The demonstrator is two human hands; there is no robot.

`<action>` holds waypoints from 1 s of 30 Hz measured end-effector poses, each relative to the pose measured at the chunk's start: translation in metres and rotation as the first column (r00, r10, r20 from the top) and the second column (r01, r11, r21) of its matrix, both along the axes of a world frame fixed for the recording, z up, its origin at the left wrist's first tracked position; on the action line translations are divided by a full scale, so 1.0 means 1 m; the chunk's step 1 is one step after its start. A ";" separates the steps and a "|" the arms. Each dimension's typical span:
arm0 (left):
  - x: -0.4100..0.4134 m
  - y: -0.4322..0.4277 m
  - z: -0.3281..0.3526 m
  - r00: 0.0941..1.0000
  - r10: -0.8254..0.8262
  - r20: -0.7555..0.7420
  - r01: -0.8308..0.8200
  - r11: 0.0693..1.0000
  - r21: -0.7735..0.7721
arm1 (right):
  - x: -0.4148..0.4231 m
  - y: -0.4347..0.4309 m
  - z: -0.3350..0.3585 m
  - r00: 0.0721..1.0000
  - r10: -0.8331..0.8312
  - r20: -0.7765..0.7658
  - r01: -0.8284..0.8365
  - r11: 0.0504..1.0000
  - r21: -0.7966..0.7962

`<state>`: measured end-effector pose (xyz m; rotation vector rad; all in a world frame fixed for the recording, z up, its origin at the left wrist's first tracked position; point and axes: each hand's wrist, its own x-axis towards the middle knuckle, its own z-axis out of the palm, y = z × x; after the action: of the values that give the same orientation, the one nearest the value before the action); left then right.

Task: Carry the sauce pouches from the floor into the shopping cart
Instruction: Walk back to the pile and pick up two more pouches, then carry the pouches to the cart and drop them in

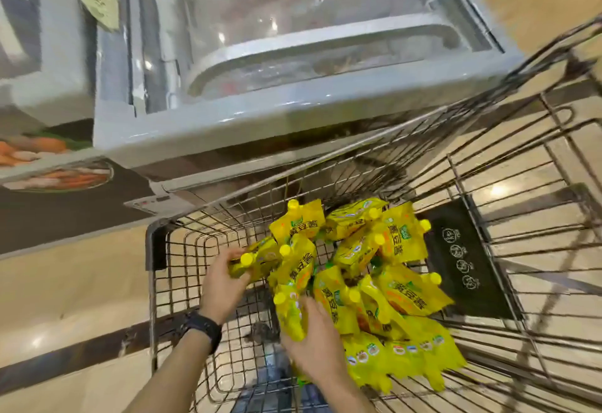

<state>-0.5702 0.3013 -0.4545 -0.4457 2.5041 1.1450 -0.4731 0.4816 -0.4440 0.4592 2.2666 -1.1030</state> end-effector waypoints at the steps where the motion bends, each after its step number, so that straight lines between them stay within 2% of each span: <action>1: 0.003 0.003 0.007 1.000 -0.016 -0.009 0.016 1.000 -0.016 | -0.003 0.003 0.005 1.000 0.030 -0.009 -0.030 0.999 -0.010; 6: 0.027 -0.001 0.040 0.998 -0.037 -0.056 0.029 0.992 -0.124 | -0.027 0.019 0.028 0.994 0.105 -0.023 -0.105 0.994 0.022; 10: 0.059 -0.026 0.078 0.990 0.099 -0.104 -0.119 0.971 -0.208 | -0.050 0.012 0.051 0.966 0.210 -0.154 -0.192 0.974 0.121; 14: 0.107 -0.067 0.112 0.949 0.260 -0.178 -0.298 0.924 -0.240 | -0.082 -0.042 0.088 0.848 0.413 -0.332 -0.356 0.908 0.221; 17: 0.154 -0.099 0.141 0.890 0.364 -0.274 -0.442 0.835 -0.326 | -0.093 -0.105 0.126 0.706 0.585 -0.398 -0.522 0.811 0.266; 22: 0.268 -0.145 0.200 0.775 0.542 -0.324 -0.628 0.613 -0.479 | -0.060 -0.203 0.208 0.390 0.791 -0.471 -0.724 0.580 0.374; 26: 0.383 -0.162 0.249 0.656 0.679 -0.329 -0.711 0.410 -0.571 | 0.009 -0.262 0.274 0.133 0.841 -0.525 -0.817 0.393 0.423; 30: 0.485 -0.161 0.303 0.532 0.763 -0.367 -0.753 0.229 -0.617 | 0.088 -0.304 0.324 -0.126 0.837 -0.533 -0.840 0.196 0.506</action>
<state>-0.0856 0.1408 -0.1515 -2.1076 2.6224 0.1907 -0.3848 0.1774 -0.1204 -1.7331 2.3011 -0.4767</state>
